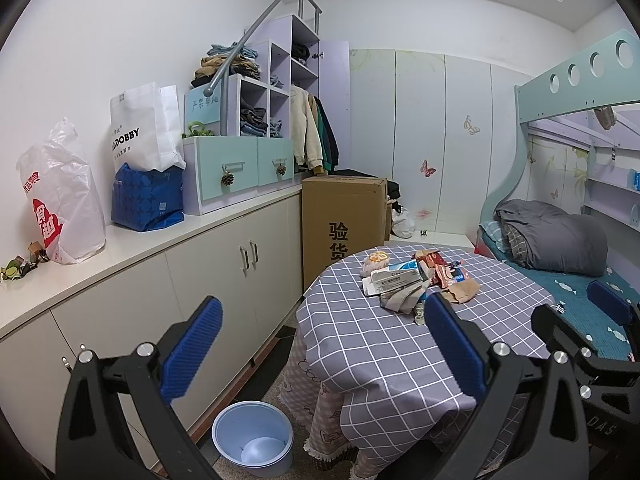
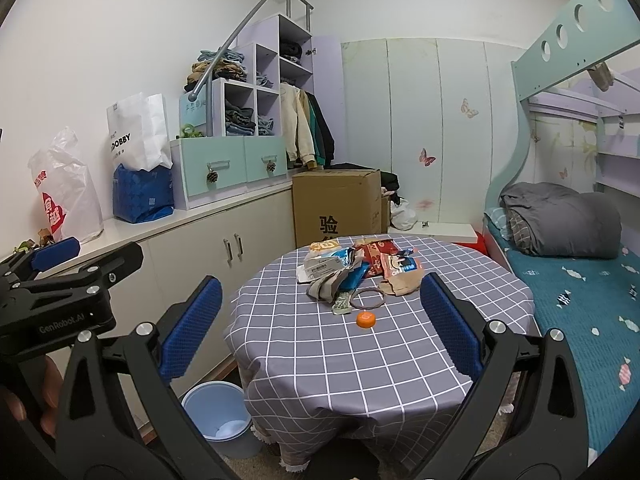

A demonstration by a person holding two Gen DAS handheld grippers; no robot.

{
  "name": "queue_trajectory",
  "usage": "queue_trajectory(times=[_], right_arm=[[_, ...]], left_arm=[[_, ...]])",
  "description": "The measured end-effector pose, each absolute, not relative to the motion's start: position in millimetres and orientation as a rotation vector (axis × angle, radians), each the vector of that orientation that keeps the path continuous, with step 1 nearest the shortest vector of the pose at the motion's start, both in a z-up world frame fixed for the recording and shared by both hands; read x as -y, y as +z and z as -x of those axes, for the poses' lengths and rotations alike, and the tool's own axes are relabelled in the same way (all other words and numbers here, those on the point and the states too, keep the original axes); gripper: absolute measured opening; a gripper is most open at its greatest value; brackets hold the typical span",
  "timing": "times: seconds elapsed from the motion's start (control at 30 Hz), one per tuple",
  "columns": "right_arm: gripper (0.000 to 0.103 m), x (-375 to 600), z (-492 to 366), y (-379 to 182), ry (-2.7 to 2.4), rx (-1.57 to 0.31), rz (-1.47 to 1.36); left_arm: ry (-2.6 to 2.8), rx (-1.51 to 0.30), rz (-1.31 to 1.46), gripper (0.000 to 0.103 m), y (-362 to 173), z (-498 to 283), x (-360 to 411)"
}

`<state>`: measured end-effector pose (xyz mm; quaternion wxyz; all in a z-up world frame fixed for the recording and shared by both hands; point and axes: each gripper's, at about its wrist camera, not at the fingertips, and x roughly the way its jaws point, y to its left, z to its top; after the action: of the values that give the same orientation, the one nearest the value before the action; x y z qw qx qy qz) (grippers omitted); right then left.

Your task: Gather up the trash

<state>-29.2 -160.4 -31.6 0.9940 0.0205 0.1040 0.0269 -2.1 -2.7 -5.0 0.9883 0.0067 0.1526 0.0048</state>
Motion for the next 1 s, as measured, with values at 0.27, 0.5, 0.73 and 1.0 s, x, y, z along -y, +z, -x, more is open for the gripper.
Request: queue_trajectory(times=[0.27,0.5,0.73,1.0], right_arm=[[0.097,158.6,26.1,-31.5,0.057,-0.212,-0.04],[0.097,158.0,25.8,-31.6,0.057,-0.213,-0.037],[0.097,156.6,26.1,-32.9,0.058,-0.216,-0.039],[0.097,157.4,26.2,-36.7,0.059,-0.227,-0.039]], left_arm=[[0.009,-0.307,-0.013,0.099,-5.2,1.6,2.0],[0.009,-0.309,-0.013,0.099,-6.4,0.4,1.4],[0.006,-0.311,-0.015,0.099,-8.6,-0.1,1.4],[0.006,-0.314,-0.017,0.099,-9.8,-0.5,2.8]])
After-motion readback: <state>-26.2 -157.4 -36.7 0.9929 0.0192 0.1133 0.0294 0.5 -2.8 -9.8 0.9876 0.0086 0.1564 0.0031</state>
